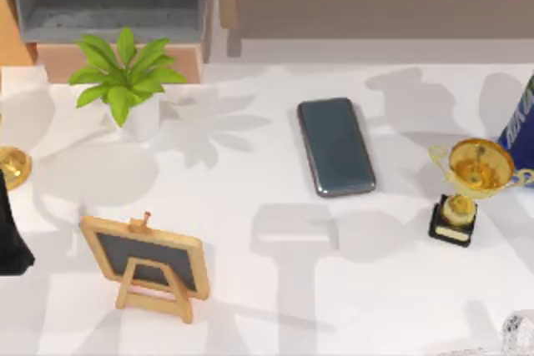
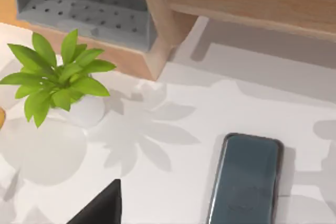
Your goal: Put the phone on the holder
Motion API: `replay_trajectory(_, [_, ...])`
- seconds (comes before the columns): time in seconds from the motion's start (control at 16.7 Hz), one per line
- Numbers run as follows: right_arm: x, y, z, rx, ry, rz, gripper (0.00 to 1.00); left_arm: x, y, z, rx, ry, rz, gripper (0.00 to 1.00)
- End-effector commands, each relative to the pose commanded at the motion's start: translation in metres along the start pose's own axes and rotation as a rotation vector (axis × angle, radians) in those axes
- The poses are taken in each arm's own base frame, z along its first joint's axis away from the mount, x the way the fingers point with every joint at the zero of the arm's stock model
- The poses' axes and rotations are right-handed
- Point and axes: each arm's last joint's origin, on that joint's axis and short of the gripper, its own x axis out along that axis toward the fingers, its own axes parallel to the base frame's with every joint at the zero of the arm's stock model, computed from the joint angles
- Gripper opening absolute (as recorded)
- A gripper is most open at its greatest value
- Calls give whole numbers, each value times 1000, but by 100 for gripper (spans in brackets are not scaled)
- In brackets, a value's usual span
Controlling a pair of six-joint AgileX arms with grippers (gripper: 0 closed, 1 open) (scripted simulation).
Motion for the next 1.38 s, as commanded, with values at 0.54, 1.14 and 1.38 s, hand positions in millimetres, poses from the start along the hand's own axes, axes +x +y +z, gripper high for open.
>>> replay_trajectory(0.54, [220, 23, 17, 67, 505, -97, 100, 0, 0, 0, 0, 0, 0, 100])
replay_trajectory(1.14, [310, -16, -51, 152, 862, -328, 100, 0, 0, 0, 0, 0, 0, 100])
replay_trajectory(1.38, [314, -15, -55, 150, 864, -326, 100, 0, 0, 0, 0, 0, 0, 100])
